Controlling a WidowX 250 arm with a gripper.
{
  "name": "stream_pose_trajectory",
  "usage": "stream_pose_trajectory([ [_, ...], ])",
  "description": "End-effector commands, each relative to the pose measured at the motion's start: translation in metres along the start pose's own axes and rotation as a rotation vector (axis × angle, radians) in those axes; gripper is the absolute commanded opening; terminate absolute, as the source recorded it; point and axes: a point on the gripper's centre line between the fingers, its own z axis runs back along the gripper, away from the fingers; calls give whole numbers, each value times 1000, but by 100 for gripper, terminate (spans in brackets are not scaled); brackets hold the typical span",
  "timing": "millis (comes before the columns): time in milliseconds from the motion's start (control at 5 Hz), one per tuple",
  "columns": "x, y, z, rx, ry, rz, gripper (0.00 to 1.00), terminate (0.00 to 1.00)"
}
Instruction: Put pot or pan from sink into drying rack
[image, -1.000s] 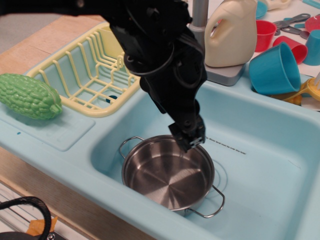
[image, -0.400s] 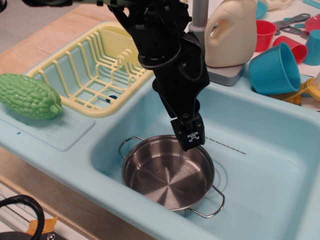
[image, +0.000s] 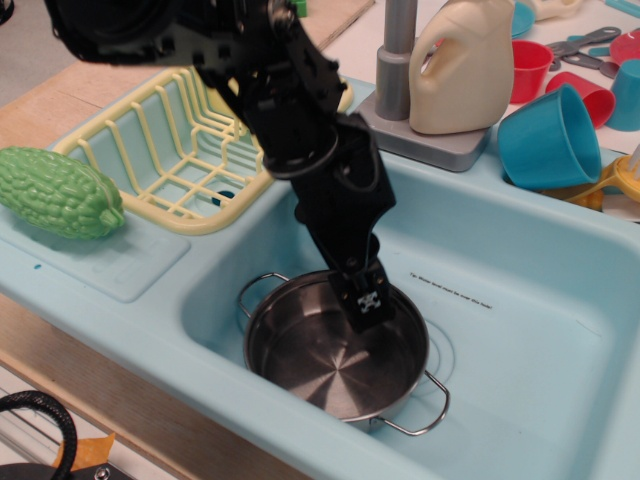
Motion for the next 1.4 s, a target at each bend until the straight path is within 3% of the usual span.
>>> stream_pose_trajectory([
  [0, -4, 7, -13, -23, -40, 31, 0, 0],
  [400, 4, 1, -6, -3, -22, 62, 0, 0],
  [600, 20, -1, 22, 49, 42, 52, 0, 0],
  [800, 30, 0, 46, 110, 61, 53, 0, 0],
  [1200, 36, 30, 93, 227, 39, 65, 0, 0],
])
